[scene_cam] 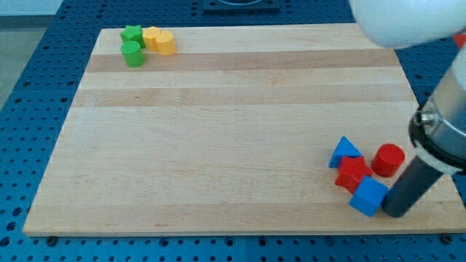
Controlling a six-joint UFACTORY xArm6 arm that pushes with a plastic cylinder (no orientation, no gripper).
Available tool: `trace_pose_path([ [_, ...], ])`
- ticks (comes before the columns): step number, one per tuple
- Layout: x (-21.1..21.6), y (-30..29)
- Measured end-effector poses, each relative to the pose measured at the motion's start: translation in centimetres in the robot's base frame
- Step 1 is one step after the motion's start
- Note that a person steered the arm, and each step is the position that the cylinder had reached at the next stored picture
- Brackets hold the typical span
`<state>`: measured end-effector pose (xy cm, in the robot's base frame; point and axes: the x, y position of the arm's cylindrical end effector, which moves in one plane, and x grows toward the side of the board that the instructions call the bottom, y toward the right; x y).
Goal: Slightly move the blue cube to the bottom right of the red star
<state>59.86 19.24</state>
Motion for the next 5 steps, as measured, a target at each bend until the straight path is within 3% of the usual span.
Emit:
trace_pose_path([
  [2, -3.0, -5.5],
  [3, -1.4, -5.7],
  [5, -0.6, 0.3],
])
